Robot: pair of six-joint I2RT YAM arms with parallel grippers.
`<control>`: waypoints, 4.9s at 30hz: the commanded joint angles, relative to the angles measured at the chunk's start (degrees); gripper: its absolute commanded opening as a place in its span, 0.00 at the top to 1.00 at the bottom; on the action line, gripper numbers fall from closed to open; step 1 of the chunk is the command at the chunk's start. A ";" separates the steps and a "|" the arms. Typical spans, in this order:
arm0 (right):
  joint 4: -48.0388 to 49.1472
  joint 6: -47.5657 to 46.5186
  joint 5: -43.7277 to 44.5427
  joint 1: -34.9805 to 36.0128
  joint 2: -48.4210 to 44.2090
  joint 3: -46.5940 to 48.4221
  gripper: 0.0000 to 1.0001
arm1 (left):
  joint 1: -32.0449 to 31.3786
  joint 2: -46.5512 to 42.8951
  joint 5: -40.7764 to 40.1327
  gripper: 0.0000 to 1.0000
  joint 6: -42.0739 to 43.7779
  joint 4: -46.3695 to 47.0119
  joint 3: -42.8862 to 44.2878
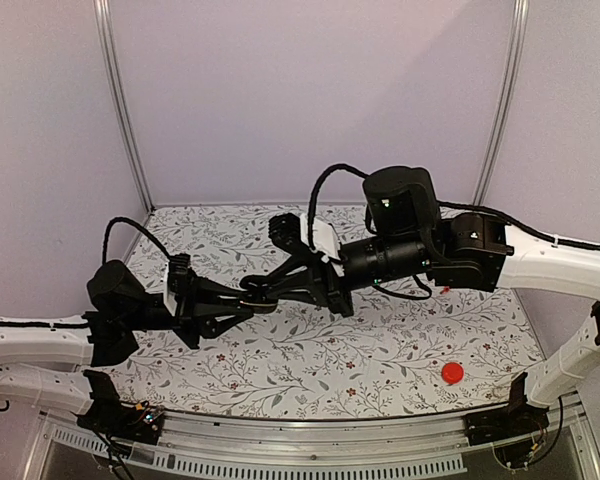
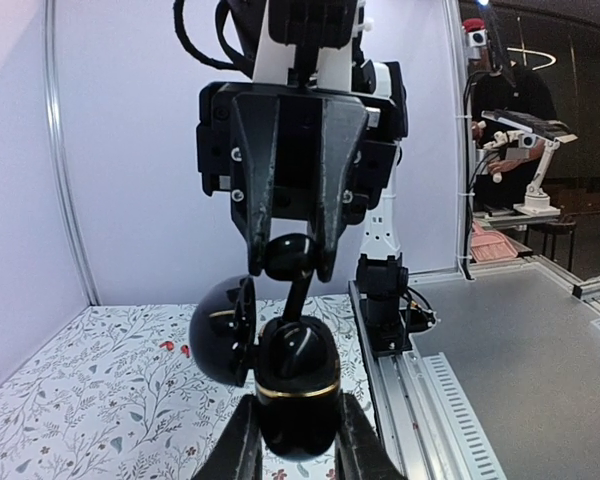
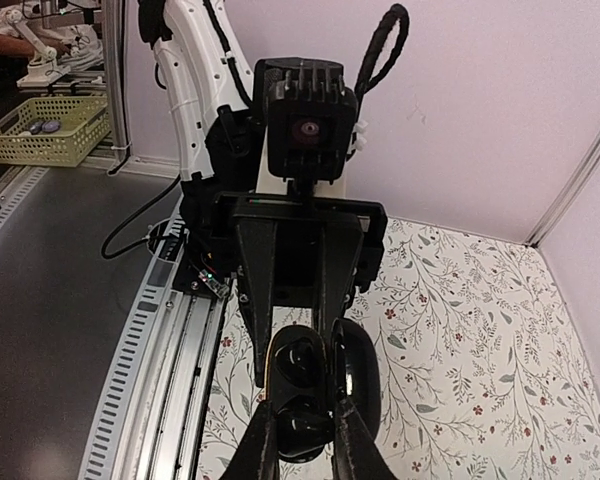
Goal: Insert the wireless bluetooth earbuds into the charging case
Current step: Place the right earbud in the right side groove of the charging case, then adjust the right earbud in the right side groove of the charging case.
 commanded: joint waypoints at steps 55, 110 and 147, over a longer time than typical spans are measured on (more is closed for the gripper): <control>-5.67 7.01 9.49 0.30 2.85 5.36 0.56 | -1.41 -0.99 -6.03 0.88 3.15 -2.26 1.14; -26.22 0.01 31.37 9.45 11.56 22.20 0.77 | -1.53 1.98 -8.35 0.88 3.34 -8.10 3.74; -22.16 0.55 37.44 9.71 9.05 16.94 0.90 | -1.54 -1.08 -10.20 0.88 2.97 -5.20 2.09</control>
